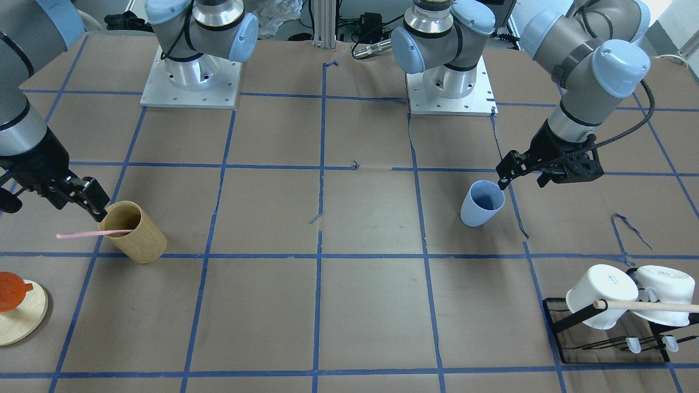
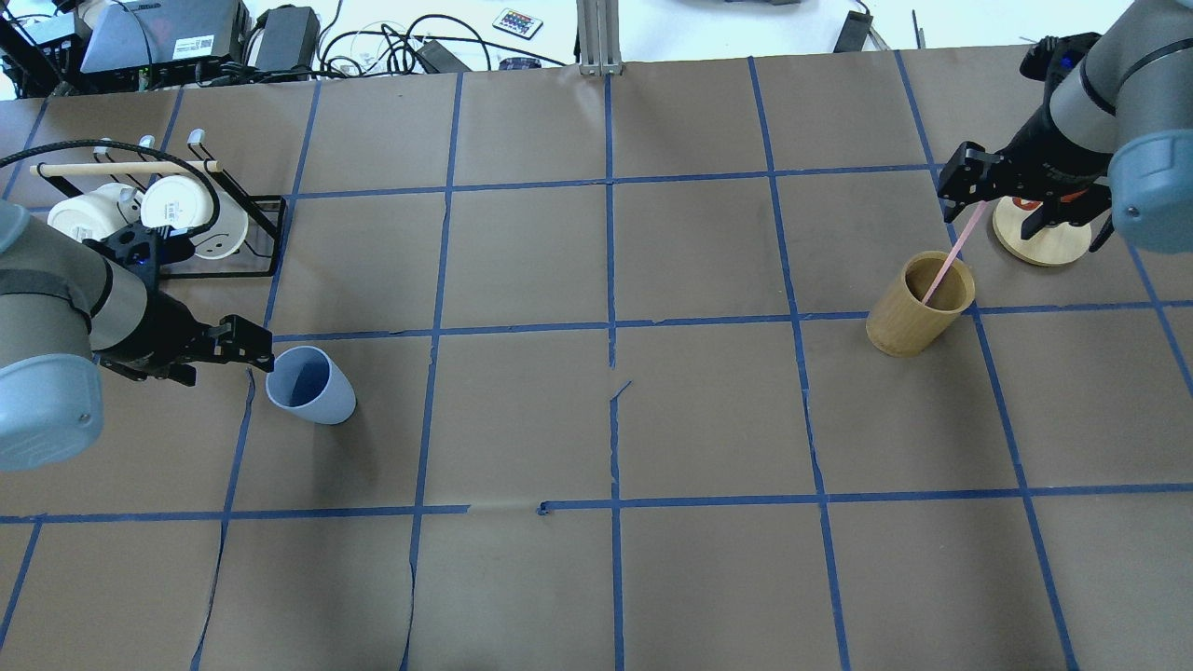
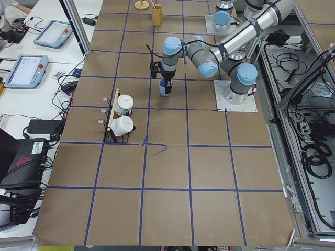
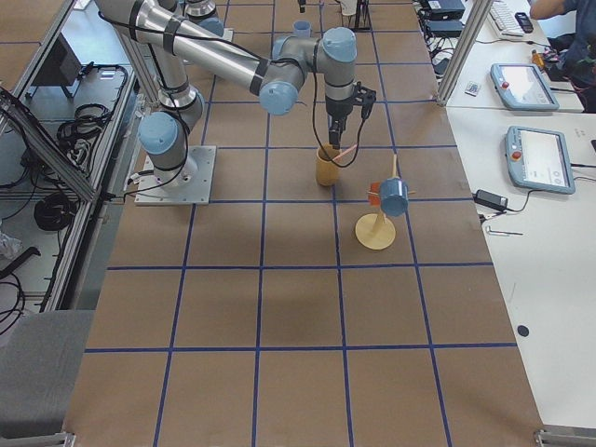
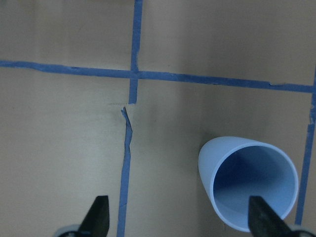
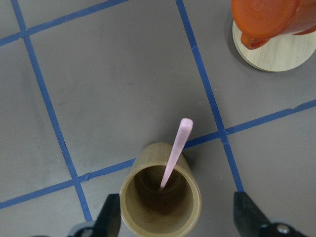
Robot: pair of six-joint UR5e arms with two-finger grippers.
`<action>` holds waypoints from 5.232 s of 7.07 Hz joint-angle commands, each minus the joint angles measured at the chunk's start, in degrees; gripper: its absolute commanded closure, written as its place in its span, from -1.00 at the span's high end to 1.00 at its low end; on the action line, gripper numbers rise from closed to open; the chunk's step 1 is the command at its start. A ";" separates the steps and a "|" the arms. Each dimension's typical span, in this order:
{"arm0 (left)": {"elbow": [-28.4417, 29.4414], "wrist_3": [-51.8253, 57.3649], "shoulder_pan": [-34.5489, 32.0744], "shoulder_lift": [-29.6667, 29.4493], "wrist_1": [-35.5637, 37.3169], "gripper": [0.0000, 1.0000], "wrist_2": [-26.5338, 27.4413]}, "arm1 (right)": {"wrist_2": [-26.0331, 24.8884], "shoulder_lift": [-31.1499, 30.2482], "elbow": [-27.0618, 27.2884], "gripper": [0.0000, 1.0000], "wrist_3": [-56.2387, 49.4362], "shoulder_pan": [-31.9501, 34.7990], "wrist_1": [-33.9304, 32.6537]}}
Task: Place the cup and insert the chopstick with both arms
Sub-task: 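Grasp the light blue cup with the left gripper while right holds chopstick, then carry the light blue cup with the left gripper toward the table center, then release the blue cup with left gripper while right swings chopstick over, then lower the pink chopstick into the blue cup with the right gripper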
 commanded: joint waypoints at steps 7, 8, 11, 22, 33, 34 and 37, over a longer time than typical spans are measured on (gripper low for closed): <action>-0.76 -6.21 -1.32 -6.98 0.98 -0.89 -1.27 | 0.66 4.04 -0.77 -0.30 1.22 -0.13 -6.29; 0.03 -8.33 -1.76 -6.89 1.16 -0.96 -1.35 | 0.66 4.04 -0.59 -0.30 1.22 -0.13 -8.82; 9.57 -26.90 -17.51 -6.62 -3.29 -0.97 0.05 | 0.58 4.13 -0.24 -0.30 1.13 -0.13 -9.28; 13.22 -63.89 -48.06 -16.55 3.27 -0.93 1.28 | 3.03 -5.87 -1.47 -1.00 1.92 -0.04 -2.97; 31.66 -24.93 -25.70 -0.84 -26.08 0.84 1.81 | -8.63 -2.47 -16.51 -1.00 22.19 28.66 0.41; 32.29 -18.61 -24.01 0.57 -26.00 0.85 6.07 | -10.65 -1.68 -15.37 -1.00 26.92 32.44 -1.18; 34.48 -16.00 -21.89 1.99 -30.11 0.96 7.35 | -14.88 0.87 -13.26 -1.00 41.34 42.38 -4.86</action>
